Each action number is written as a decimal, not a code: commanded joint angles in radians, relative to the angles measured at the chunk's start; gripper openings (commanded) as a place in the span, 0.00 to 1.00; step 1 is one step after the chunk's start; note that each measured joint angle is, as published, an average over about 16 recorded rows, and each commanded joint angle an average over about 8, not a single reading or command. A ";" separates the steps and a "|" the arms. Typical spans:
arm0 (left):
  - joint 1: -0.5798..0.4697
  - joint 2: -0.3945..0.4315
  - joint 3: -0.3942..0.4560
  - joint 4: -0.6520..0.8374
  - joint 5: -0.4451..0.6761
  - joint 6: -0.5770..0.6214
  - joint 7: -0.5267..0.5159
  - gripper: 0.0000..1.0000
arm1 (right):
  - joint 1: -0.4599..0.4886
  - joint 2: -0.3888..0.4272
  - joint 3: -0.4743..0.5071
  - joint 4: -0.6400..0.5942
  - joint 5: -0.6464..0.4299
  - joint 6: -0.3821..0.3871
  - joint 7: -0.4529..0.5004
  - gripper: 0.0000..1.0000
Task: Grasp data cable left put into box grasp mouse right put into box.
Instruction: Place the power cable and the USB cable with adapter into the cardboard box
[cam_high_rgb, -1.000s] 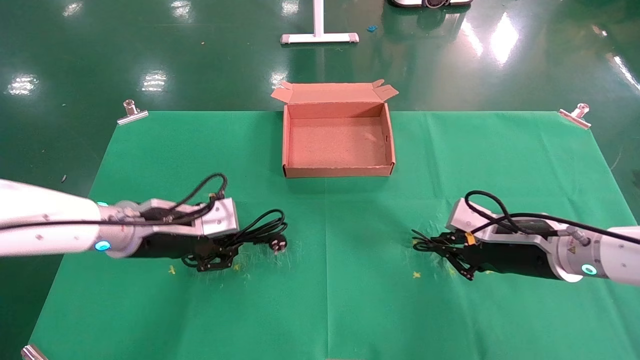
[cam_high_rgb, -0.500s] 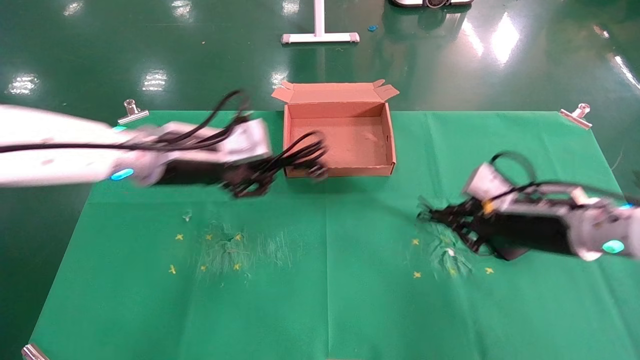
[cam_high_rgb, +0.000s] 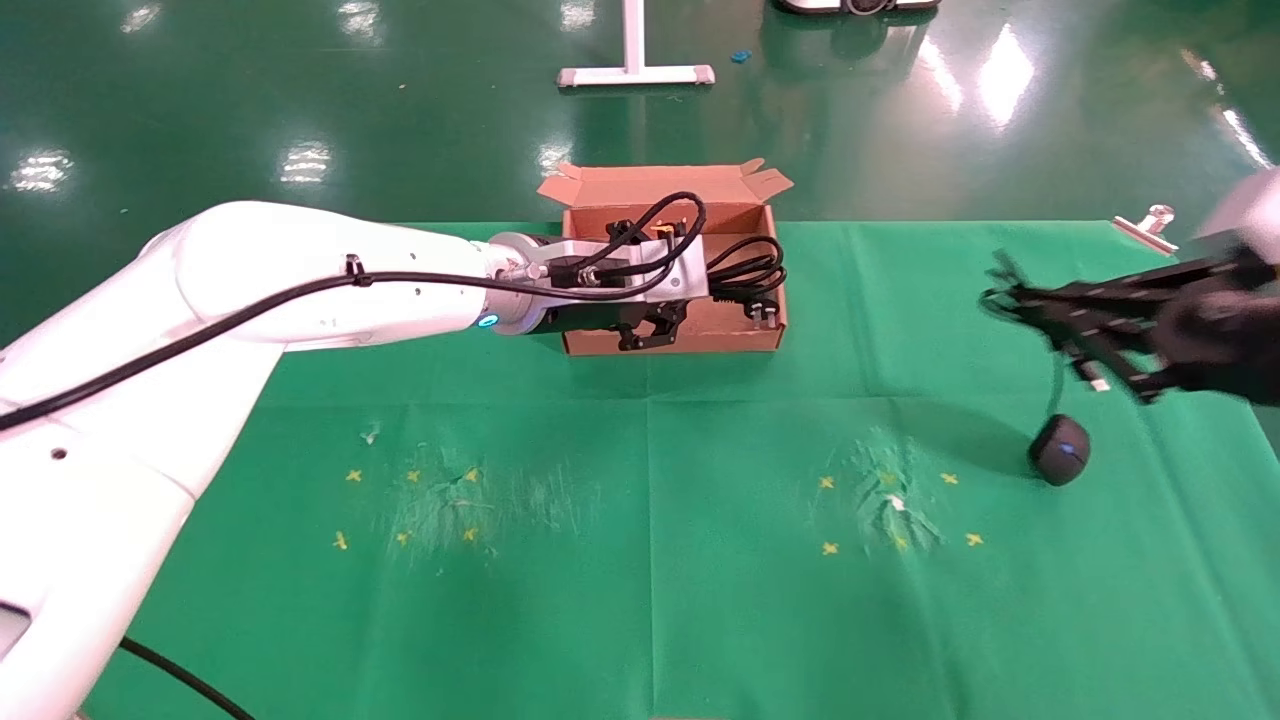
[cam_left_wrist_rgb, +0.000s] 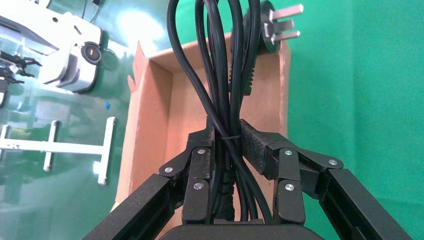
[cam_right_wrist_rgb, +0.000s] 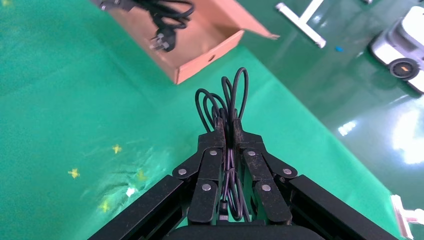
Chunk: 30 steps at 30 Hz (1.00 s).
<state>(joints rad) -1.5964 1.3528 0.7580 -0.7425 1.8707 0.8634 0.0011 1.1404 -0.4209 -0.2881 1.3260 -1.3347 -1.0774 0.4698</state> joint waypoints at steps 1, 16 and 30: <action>-0.011 0.012 0.025 0.046 -0.033 -0.024 0.036 1.00 | -0.014 0.039 0.030 0.003 0.044 0.002 -0.005 0.00; -0.095 -0.048 0.120 0.174 -0.217 -0.061 0.094 1.00 | -0.013 0.027 0.128 0.002 0.183 0.062 -0.077 0.00; -0.065 -0.440 0.066 -0.085 -0.236 -0.003 -0.108 1.00 | 0.210 -0.221 -0.018 -0.049 0.039 0.042 -0.072 0.00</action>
<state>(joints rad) -1.6623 0.9354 0.8293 -0.8243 1.6467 0.8509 -0.1127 1.3593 -0.6611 -0.3133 1.2532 -1.3052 -1.0304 0.3927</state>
